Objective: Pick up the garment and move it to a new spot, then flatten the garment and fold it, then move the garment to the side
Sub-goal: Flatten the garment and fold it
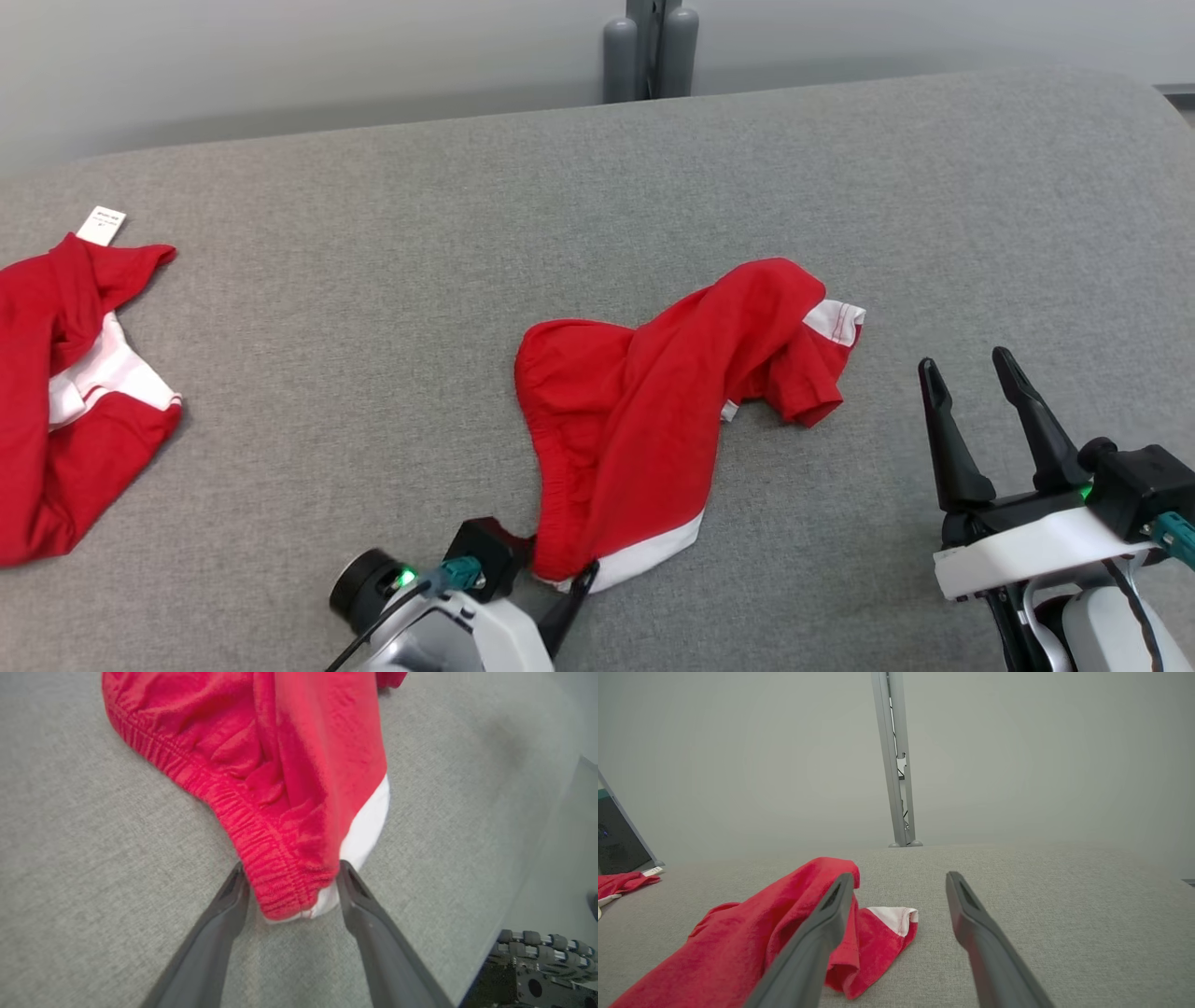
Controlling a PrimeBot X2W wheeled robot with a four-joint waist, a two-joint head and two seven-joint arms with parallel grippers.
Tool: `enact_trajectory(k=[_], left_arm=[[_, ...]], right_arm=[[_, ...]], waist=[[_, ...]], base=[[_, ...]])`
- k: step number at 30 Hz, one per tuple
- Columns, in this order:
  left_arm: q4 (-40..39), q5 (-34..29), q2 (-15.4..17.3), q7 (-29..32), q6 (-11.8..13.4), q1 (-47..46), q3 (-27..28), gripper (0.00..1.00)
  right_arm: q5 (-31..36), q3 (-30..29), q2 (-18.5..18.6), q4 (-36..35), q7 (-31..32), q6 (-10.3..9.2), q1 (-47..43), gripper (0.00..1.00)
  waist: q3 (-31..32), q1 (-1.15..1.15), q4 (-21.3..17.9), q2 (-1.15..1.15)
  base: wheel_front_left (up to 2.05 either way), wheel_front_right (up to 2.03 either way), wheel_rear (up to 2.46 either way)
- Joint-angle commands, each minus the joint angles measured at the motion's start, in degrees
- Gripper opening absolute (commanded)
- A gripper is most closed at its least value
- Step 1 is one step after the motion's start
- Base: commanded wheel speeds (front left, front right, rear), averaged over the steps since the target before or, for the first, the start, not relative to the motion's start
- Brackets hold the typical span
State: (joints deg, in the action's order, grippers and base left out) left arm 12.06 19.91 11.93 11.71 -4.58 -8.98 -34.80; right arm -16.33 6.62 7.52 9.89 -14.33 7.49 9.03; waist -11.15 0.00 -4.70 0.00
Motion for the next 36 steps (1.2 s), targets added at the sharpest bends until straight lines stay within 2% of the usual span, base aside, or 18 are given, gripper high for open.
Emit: enact_trajectory(k=[1,9,12,17,25,36], left_arm=[[-0.5,0.1,-0.1,-0.3,-0.6,-1.5,-0.3,0.00],[-5.9,0.3,-0.8,-2.4,-2.4,-5.7,-5.3,0.00],[-7.7,1.6,-0.8,-3.2,-2.5,-6.9,-5.3,0.00],[-9.7,3.6,-0.3,-4.9,0.4,-7.3,-0.6,0.00],[-7.6,7.9,1.5,-7.7,5.2,-6.3,8.5,0.00],[1.3,13.6,2.2,-13.2,7.3,-5.4,17.2,0.00]], right_arm=[[-0.4,-0.2,0.2,0.2,-0.5,0.01,0.7,1.00],[-0.8,-0.4,-0.4,1.1,-0.8,0.01,1.3,1.00],[-1.0,-0.2,-0.6,1.4,-0.9,0.01,1.8,1.00],[-1.6,-0.2,-0.9,1.7,-0.9,0.01,2.0,1.00],[-2.5,0.2,-0.5,2.2,-1.0,0.01,2.7,1.00],[-3.4,1.1,0.3,2.9,-1.0,0.01,3.7,1.00]], waist=[[-0.3,0.00,-0.3,0.00],[-1.0,0.00,-0.9,0.00],[-1.2,0.00,-1.2,0.00],[-1.8,0.00,-1.1,0.00],[-3.1,0.00,-0.3,0.00],[-4.4,0.00,-0.3,0.00]], base=[[0.00,0.00,0.00],[0.00,0.00,0.00],[0.00,0.00,0.00],[0.00,0.00,0.00],[0.00,0.00,0.00],[0.00,0.00,0.00]])
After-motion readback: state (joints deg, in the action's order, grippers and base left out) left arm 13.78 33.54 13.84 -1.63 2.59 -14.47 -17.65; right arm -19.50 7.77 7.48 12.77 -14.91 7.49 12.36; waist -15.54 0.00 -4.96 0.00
